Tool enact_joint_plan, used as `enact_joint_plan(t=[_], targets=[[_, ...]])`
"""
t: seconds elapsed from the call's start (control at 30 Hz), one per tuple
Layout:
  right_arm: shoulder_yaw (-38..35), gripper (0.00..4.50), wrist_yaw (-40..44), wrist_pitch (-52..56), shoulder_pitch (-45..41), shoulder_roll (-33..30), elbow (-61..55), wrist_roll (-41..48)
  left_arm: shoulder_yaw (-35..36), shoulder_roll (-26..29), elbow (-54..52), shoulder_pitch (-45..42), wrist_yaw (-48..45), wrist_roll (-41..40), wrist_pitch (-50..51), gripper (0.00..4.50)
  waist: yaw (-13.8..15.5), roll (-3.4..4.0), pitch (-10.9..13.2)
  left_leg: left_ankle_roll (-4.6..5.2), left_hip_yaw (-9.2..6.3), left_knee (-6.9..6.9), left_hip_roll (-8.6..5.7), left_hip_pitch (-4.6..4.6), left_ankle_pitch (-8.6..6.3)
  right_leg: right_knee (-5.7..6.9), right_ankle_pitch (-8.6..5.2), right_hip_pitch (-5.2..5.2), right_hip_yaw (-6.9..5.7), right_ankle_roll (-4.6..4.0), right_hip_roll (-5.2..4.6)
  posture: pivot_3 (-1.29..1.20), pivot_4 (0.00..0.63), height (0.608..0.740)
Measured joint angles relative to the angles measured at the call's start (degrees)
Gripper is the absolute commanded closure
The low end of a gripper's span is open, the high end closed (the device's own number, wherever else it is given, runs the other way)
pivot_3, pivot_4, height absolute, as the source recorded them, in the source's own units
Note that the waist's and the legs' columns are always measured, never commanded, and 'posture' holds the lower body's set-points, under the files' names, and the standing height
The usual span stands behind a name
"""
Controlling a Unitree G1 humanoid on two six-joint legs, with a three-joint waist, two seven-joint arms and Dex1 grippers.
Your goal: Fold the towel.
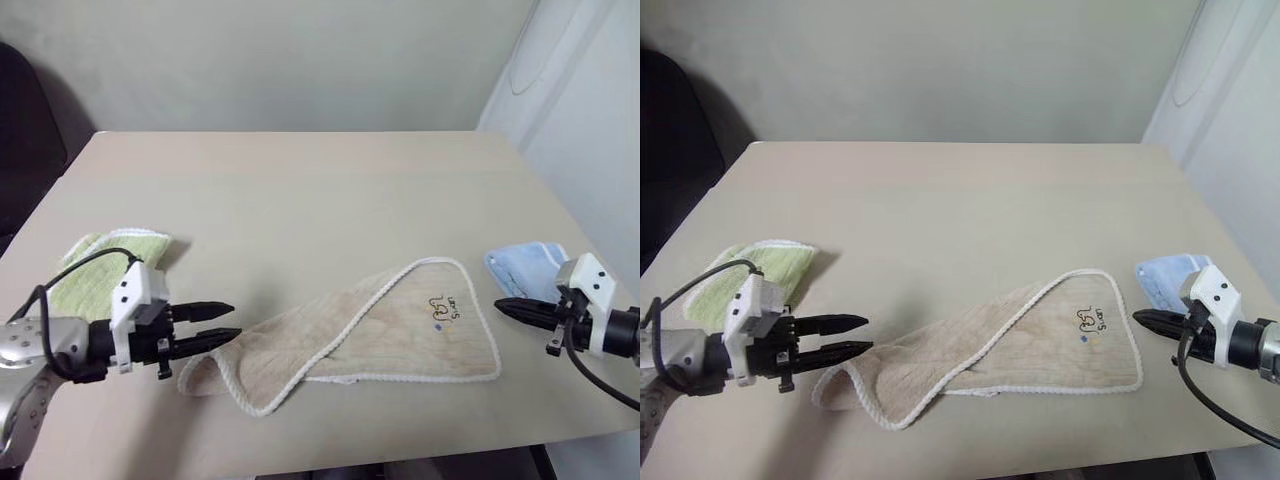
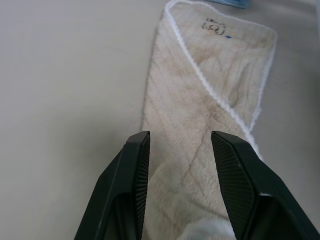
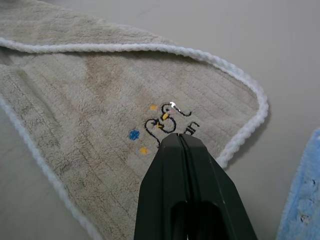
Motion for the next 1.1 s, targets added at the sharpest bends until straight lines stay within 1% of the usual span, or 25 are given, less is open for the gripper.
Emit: enact_joint_plan(t=[0.2,0.4,0.5,0.6,0.73,0.77,0.8,0.9,1.0,1.1], targets=[[0.2,4.47,-0.5,0.0,-1.3,0.0,0.0,-0.1,0.0,-0.4,0.0,-0.2,0.9,-0.1,0.0,2.39,0.0,0.02,0.0,0.02,-0.01,-0.01,0.00,0.02,0.01,0.06,0.04,0.03,0.00,-0.06,0.00,0.00,0.150,0.740],[2.7,4.47,-1.5,0.4,-4.5,0.4,0.3,-0.1,-0.3,-1.5,-1.4,-0.2,2.5,-0.3,0.3,2.39,0.1,0.01,0.0,0.06,-0.01,0.01,-0.01,0.02,0.04,0.05,0.04,0.07,0.00,-0.07,0.00,0.00,0.150,0.740],[3.5,4.47,-2.0,0.3,-5.0,0.8,0.5,-0.3,-2.1,-2.0,-1.6,-0.4,3.2,0.0,0.3,2.39,0.2,0.01,0.0,0.08,-0.02,0.03,-0.01,0.15,0.08,0.06,0.11,0.05,0.00,-0.17,0.00,0.00,0.150,0.740],[3.5,4.47,-2.2,0.2,-5.0,1.0,1.0,-0.3,-3.4,-2.5,-1.8,-0.6,3.8,0.0,0.2,2.39,0.4,0.00,0.0,0.09,-0.03,0.04,-0.01,0.14,0.10,0.07,0.35,0.06,0.00,-0.56,0.00,0.00,0.150,0.740],[4.2,4.47,-2.5,0.0,-5.9,1.8,1.1,-0.4,-4.6,-3.4,-1.8,-2.0,4.5,0.3,-0.9,2.39,0.4,-0.01,0.0,0.09,-0.02,0.04,-0.01,0.06,0.10,0.06,0.29,0.11,-0.01,-0.47,0.00,0.00,0.150,0.740],[4.4,4.47,-2.6,0.1,-5.9,1.9,1.2,-0.4,-5.1,-3.6,-1.6,-2.5,4.7,1.2,-1.3,2.39,0.4,0.00,0.0,0.10,-0.02,0.04,-0.02,0.06,0.10,0.06,0.08,0.18,0.00,-0.12,0.00,0.00,0.150,0.740],[4.5,4.47,-2.7,0.1,-5.9,1.9,1.2,-0.4,-5.6,-3.8,-1.3,-3.0,4.9,1.8,-1.7,2.39,0.4,0.01,0.0,0.10,-0.02,0.04,-0.02,0.08,0.11,0.06,0.07,0.17,-0.01,-0.11,0.00,0.00,0.150,0.740],[4.5,4.47,-2.7,0.0,-5.9,1.9,1.7,-0.5,-6.7,-4.2,-0.6,-5.4,5.6,2.5,-2.2,2.39,0.5,0.00,0.0,0.11,-0.03,0.05,-0.02,0.14,0.16,0.08,0.14,0.15,-0.01,-0.22,0.00,0.00,0.150,0.740],[4.5,4.47,-2.8,-0.4,-5.6,1.9,2.0,-1.0,-8.9,-5.4,0.6,-7.2,6.2,3.9,-3.1,2.39,0.5,0.02,0.0,0.11,-0.01,0.05,-0.03,0.14,0.15,0.08,0.37,0.18,-0.01,-0.60,-0.01,0.00,0.150,0.740],[4.5,4.47,-2.8,-0.4,-4.9,1.9,1.7,-0.9,-10.3,-5.8,1.2,-7.6,5.7,4.0,-3.1,2.39,0.5,-0.02,0.0,0.10,-0.02,0.04,-0.01,0.09,0.15,0.10,0.37,0.17,-0.04,-0.59,0.00,0.00,0.150,0.740]])
